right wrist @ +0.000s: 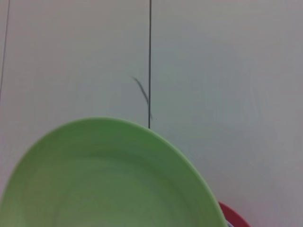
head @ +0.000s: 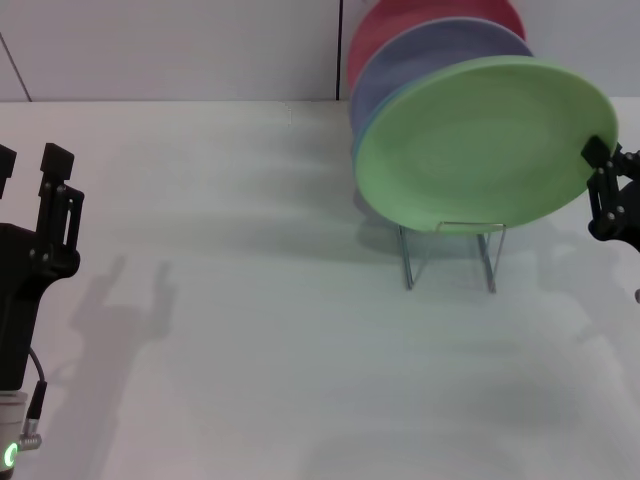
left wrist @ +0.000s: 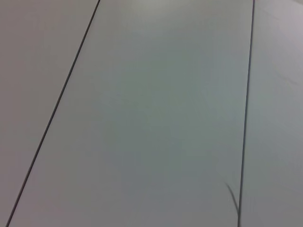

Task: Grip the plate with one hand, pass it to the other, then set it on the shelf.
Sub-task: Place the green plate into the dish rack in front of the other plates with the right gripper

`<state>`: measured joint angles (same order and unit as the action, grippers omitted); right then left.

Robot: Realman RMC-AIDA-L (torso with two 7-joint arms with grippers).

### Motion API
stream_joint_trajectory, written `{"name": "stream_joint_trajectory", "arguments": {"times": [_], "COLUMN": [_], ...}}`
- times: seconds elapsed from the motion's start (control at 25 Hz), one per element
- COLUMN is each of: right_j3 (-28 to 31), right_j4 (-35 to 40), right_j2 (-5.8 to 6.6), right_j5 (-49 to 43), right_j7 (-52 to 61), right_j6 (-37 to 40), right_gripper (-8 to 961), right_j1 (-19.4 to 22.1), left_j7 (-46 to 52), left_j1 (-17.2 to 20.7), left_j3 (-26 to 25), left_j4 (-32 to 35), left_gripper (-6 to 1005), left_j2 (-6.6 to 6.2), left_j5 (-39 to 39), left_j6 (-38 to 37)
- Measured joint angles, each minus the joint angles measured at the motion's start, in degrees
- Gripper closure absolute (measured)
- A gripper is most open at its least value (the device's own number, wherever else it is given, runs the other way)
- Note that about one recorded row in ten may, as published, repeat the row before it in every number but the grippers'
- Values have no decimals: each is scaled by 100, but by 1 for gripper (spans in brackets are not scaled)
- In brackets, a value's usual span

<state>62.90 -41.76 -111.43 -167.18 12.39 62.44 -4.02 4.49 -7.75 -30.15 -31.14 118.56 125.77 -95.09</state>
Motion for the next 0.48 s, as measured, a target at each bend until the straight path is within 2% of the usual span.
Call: {"name": "stream_joint_trajectory", "arguments": {"times": [0.48], "right_j3": [29], "right_j4": [231], "right_j2": [-57], "right_j5": [2], "right_j7": [-17], "right_j6": [84], "right_gripper": [893], "right_j1": [-19], "left_j7": [0], "left_j1": [2], "left_j3": [58], "left_j4": [-6], "left_gripper": [392], "left_j2": [-8], "left_j5": [0], "left_j6": [0]}}
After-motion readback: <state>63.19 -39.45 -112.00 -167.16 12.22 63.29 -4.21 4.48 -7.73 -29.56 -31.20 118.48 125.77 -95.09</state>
